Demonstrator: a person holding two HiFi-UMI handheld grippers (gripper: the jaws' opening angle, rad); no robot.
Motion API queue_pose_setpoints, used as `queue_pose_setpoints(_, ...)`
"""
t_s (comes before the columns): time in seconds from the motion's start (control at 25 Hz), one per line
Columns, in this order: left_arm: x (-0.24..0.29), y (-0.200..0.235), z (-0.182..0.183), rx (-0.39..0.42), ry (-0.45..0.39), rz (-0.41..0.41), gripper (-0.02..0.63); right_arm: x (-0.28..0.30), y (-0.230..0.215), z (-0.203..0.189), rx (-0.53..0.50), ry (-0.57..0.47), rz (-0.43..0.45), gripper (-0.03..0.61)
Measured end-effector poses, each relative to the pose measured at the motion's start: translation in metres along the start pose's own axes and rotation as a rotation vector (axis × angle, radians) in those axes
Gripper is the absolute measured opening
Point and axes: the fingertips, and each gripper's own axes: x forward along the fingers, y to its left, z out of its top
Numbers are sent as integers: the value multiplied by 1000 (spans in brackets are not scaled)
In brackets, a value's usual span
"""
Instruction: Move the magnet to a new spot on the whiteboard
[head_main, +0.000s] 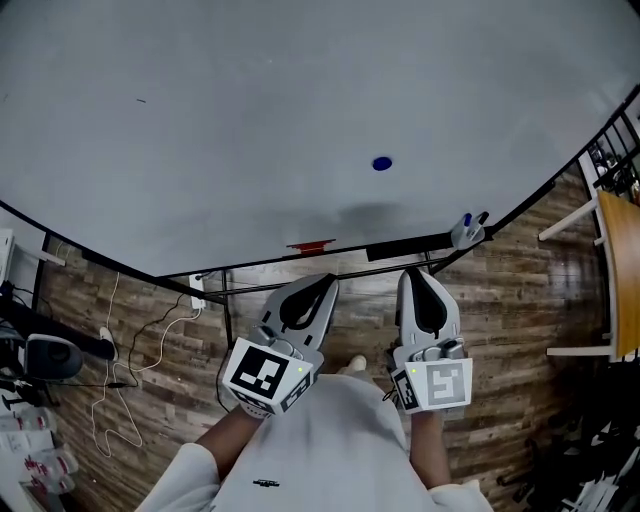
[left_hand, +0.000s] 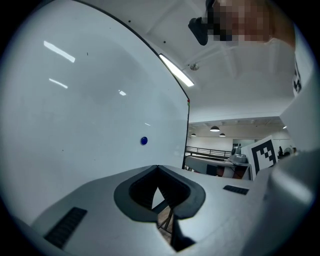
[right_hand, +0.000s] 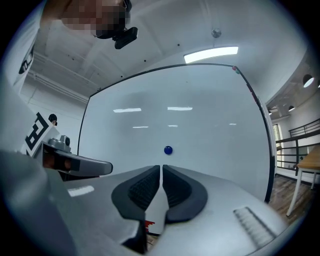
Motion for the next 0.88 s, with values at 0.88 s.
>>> queue_pose_setpoints(0.88,6,28,28,26,-53,24,6,73,-3,31,-80,-48,-9,156)
